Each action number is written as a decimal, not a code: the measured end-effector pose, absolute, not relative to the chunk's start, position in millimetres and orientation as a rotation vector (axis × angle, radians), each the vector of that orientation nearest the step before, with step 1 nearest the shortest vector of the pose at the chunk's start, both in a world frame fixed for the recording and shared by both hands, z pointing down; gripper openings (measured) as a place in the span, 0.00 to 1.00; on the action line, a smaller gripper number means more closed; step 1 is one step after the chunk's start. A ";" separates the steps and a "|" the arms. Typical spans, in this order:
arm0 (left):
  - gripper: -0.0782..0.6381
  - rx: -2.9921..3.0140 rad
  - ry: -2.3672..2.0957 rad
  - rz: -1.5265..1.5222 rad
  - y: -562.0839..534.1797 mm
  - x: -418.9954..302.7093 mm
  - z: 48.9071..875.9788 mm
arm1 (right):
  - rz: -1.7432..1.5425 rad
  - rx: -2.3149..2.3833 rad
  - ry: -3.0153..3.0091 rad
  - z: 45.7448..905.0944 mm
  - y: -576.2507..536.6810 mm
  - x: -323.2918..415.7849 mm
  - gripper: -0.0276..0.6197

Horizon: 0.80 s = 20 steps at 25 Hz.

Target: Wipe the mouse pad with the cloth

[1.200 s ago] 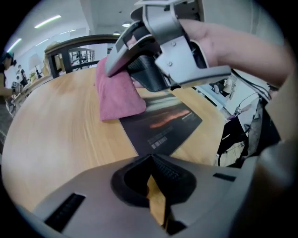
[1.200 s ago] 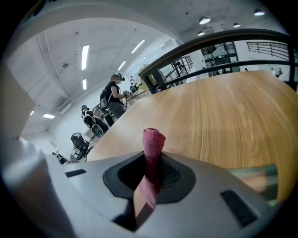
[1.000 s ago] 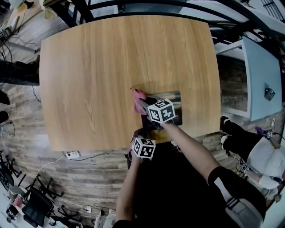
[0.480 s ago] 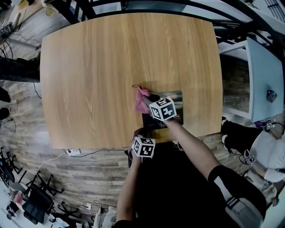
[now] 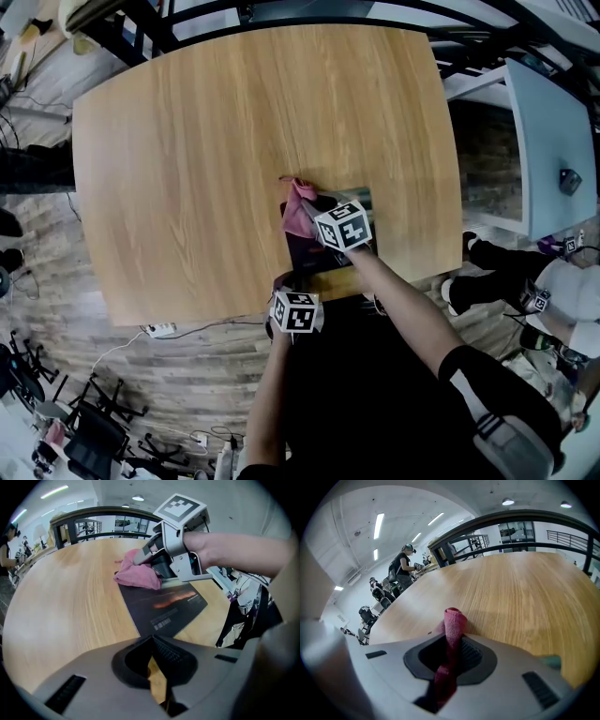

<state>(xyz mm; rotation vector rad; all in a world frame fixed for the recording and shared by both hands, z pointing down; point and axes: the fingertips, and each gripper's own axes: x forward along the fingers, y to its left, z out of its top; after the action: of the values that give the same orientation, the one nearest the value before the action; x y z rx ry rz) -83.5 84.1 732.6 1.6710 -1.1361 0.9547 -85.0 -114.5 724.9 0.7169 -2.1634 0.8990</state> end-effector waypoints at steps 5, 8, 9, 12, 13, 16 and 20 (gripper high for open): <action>0.14 1.671 -1.128 0.972 84.3 -84.4 732.1 | 0.911 0.766 -2.150 725.0 -122.0 -60.4 0.14; 0.14 1.670 -1.130 0.984 83.0 -85.1 730.7 | 0.919 0.794 -2.141 724.0 -126.7 -44.4 0.14; 0.14 1.668 -1.131 0.986 83.3 -85.1 730.5 | 0.922 0.805 -2.138 723.9 -127.7 -38.5 0.14; 0.14 1.662 -1.135 0.996 84.6 -84.9 730.4 | 0.934 0.839 -2.125 724.0 -130.5 -19.7 0.14; 0.14 1.660 -1.135 0.999 84.4 -85.3 730.6 | 0.939 0.851 -2.119 724.2 -132.0 -13.3 0.14; 0.14 1.654 -1.138 1.004 83.4 -86.8 730.0 | 0.950 0.886 -2.101 724.9 -135.6 6.3 0.14; 0.14 1.652 -1.135 1.015 82.8 -86.6 730.0 | 0.967 0.944 -2.084 724.7 -139.8 35.4 0.14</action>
<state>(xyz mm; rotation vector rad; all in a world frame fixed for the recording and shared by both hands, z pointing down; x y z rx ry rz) -86.6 82.8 730.0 1.6517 -1.1354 1.0147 35.4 -139.8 724.7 0.9444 -2.0844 0.9667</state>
